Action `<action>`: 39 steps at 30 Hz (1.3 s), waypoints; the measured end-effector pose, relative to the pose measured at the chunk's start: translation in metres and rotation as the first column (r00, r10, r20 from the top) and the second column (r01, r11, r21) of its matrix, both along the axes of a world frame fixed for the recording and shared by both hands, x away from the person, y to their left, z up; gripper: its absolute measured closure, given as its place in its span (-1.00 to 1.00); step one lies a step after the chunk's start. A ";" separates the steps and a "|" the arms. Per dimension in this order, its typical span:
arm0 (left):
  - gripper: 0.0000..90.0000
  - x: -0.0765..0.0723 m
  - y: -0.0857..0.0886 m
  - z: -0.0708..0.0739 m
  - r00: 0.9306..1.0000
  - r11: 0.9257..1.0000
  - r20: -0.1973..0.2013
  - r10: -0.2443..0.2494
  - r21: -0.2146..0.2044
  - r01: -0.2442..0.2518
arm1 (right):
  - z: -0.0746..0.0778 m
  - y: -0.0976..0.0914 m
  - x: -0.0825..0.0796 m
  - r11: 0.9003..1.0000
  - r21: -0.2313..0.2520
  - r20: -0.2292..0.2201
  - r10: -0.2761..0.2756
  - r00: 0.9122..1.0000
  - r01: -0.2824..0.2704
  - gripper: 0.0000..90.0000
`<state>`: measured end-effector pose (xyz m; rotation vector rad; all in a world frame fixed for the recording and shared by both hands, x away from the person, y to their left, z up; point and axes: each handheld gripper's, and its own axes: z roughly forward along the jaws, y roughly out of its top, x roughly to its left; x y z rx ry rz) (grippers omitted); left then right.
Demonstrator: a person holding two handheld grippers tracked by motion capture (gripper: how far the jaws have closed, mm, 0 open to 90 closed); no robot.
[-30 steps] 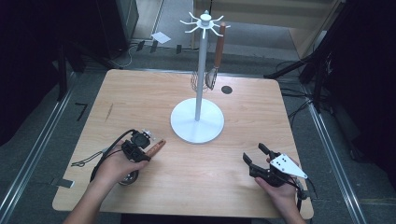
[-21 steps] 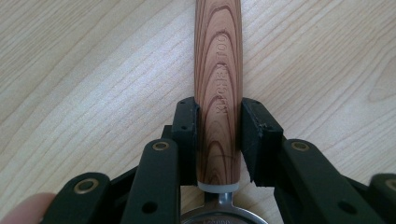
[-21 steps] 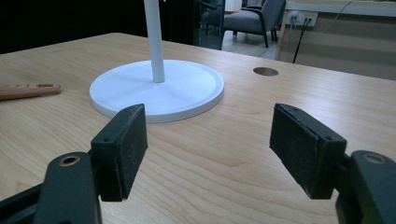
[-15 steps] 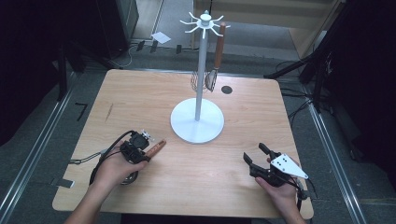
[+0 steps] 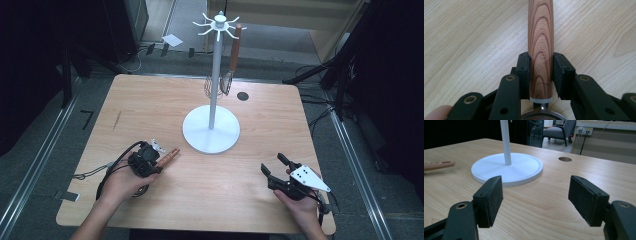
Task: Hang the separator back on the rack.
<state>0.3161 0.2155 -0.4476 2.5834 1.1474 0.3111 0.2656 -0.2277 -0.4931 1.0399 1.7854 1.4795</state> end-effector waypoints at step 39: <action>0.57 -0.014 0.022 0.037 0.964 0.946 0.261 0.056 -0.323 0.032 | 0.000 0.001 0.000 1.000 0.004 0.004 0.000 1.000 0.000 -0.37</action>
